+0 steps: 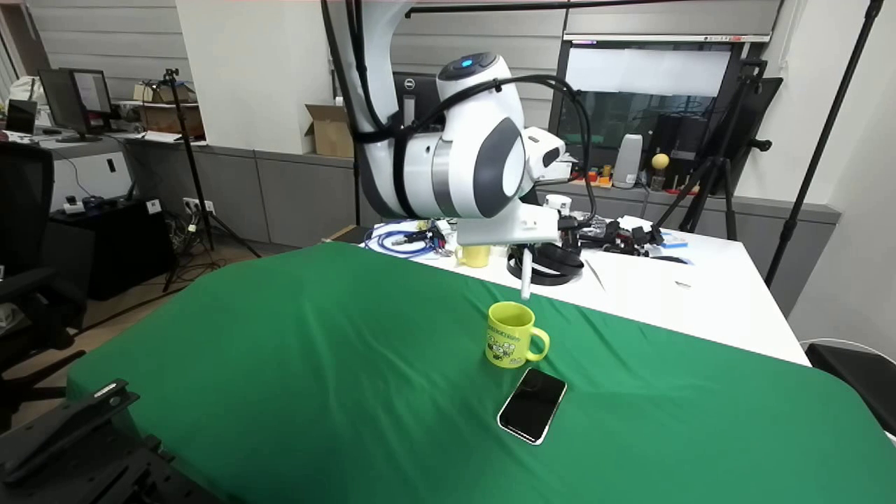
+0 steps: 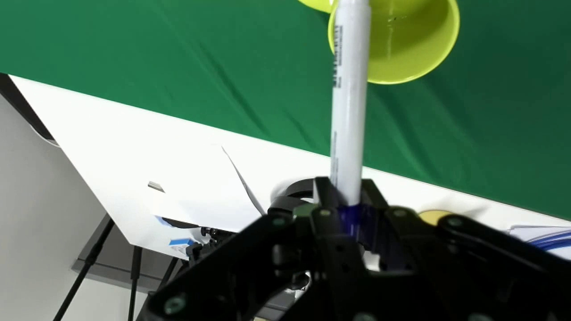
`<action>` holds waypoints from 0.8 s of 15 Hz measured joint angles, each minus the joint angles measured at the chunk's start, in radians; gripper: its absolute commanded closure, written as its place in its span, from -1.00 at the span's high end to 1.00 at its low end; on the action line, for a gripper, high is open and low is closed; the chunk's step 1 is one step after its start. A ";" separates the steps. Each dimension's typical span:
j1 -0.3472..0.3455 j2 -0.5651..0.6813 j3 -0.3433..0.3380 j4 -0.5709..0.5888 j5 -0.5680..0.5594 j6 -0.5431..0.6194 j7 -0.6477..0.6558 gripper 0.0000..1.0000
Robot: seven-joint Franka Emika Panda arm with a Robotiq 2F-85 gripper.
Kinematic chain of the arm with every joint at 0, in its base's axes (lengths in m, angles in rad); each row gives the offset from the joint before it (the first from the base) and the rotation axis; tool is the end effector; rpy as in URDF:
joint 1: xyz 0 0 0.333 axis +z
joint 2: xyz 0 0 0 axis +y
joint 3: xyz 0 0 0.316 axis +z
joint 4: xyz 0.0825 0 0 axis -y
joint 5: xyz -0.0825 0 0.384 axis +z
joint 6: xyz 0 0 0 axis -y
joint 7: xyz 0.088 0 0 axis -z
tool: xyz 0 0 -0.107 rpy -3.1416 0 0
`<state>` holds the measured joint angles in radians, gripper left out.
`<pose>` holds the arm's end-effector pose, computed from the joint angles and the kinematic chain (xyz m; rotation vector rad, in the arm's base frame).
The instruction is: Put the marker in the mug
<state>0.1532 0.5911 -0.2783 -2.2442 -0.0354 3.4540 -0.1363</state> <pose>0.5722 -0.0648 0.1835 2.7843 0.2016 0.8866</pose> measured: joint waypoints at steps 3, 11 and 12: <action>-0.007 0.030 0.007 0.049 0.001 -0.009 -0.004 -0.63; -0.007 0.064 0.006 0.083 0.014 -0.015 -0.016 -0.63; -0.007 0.064 0.006 0.083 0.014 -0.015 -0.016 -0.63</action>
<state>0.1459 0.6553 -0.2723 -2.1612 -0.0212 3.4394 -0.1527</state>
